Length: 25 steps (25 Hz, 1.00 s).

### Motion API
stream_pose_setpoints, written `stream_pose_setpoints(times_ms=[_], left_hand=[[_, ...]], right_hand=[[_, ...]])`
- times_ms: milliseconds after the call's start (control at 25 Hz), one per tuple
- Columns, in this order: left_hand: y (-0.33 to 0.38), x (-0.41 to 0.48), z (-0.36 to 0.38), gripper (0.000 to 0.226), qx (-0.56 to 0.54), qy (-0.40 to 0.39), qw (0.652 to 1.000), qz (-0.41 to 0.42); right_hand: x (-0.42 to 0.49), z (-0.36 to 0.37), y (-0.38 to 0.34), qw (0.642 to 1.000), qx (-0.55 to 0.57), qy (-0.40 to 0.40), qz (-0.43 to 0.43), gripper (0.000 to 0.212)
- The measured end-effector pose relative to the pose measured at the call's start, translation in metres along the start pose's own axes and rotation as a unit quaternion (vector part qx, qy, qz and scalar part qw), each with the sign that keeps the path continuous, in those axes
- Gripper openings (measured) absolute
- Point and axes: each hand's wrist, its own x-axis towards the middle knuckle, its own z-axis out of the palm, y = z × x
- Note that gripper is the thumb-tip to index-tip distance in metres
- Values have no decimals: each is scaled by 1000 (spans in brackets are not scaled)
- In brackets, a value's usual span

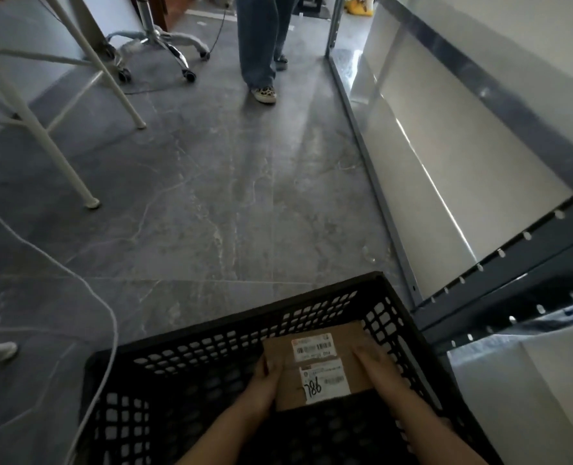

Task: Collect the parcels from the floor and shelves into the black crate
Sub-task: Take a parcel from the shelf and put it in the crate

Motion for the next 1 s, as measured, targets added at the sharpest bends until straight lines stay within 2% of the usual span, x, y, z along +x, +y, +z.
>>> stream_pose_setpoints(times_ms=[200,400,600,880,1000], left_hand=[[-9,14,75,53,84,-93,992,10],[14,18,77,58,217,-97,970,44],[56,23,48,67,373,-94,922,32],[91,6,10,72,386,-58,919,45],[105,-8,-3,64,388,-57,918,56]], right_hand=[[-10,-71,42,991,46,119,31,57],[-11,-64,43,989,67,132,28,58],[-8,-59,40,982,65,176,14,57],[-15,-47,37,974,29,223,17,54],[-20,-41,29,969,25,248,-2,46]])
